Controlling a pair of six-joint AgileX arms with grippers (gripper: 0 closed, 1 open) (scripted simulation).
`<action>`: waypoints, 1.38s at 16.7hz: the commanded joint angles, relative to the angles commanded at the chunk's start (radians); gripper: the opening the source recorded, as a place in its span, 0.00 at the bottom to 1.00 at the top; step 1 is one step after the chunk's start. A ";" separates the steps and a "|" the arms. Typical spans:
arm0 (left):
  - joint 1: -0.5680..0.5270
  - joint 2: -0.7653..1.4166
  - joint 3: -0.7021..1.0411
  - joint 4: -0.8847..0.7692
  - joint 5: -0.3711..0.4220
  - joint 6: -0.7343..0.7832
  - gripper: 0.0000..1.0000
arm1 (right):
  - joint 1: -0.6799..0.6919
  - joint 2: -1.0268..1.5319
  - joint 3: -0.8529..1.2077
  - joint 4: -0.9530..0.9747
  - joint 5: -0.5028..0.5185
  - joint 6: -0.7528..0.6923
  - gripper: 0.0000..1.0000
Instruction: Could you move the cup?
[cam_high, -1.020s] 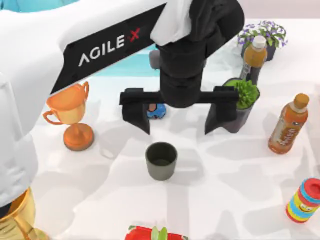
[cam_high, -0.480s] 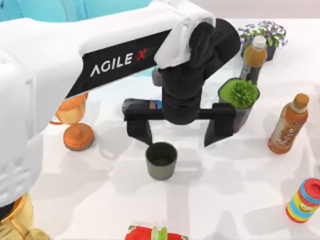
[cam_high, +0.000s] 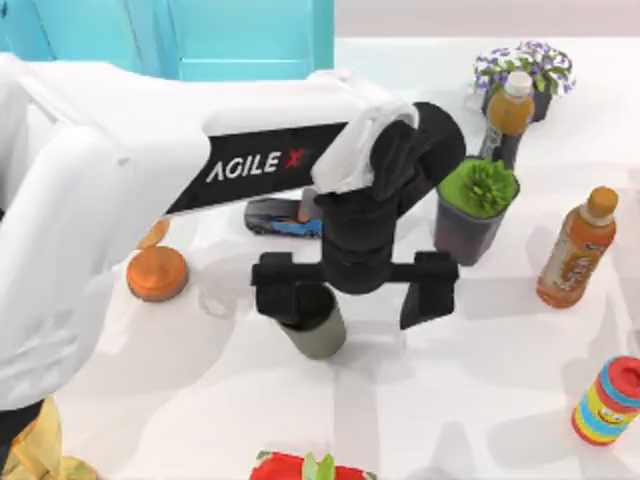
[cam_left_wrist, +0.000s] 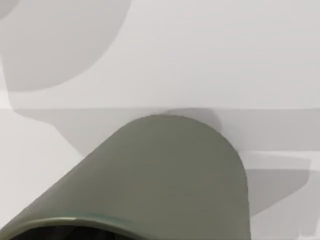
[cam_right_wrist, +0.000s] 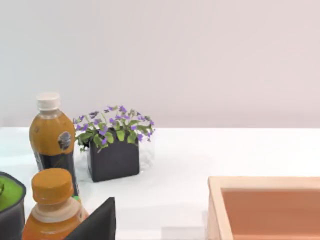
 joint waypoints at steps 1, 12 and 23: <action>0.000 0.000 0.000 0.000 0.000 0.000 1.00 | 0.000 0.000 0.000 0.000 0.000 0.000 1.00; 0.000 0.000 0.000 0.000 0.000 0.000 0.17 | 0.000 0.000 0.000 0.000 0.000 0.000 1.00; 0.001 -0.001 0.001 0.000 0.000 0.000 0.00 | 0.000 0.000 0.000 0.000 0.000 0.000 1.00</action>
